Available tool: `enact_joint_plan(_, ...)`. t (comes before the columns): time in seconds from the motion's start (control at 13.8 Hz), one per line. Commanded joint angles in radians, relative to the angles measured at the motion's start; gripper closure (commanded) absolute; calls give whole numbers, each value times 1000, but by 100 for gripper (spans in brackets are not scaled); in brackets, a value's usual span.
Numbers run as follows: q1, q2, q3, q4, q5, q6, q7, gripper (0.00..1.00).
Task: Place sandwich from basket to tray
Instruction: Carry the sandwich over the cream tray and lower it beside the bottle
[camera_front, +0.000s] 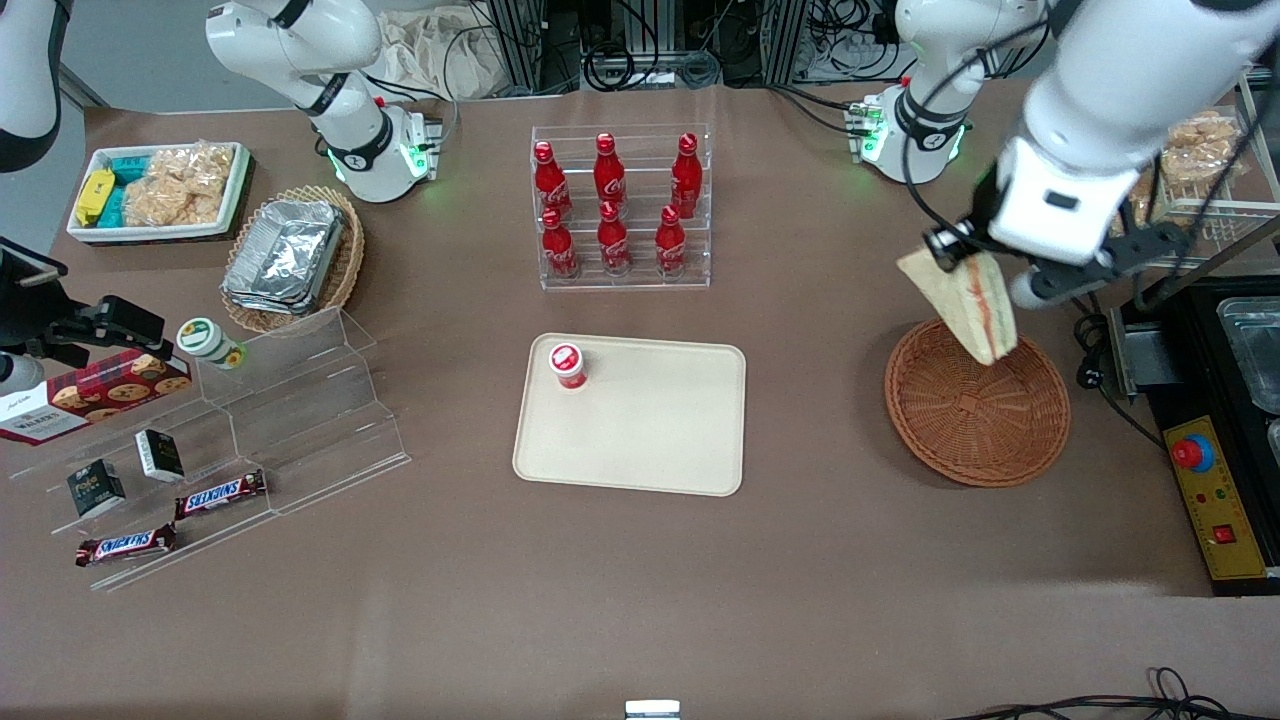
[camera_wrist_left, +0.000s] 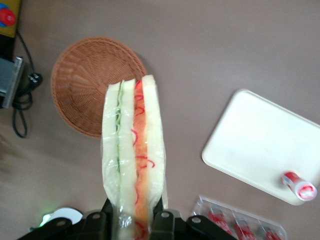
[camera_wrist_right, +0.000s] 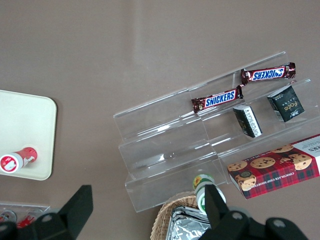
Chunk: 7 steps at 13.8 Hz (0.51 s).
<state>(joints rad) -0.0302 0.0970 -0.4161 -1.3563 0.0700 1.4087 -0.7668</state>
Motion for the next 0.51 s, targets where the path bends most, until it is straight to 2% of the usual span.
enact_joint_plan(0.0,3,35,-146,69,2,-33,-107,69)
enact_joint_plan(0.22,-5,113,-268,68,2,71,-215,70)
enact_joint_plan(0.44,-78,252,-282,33,49,199,-252,70)
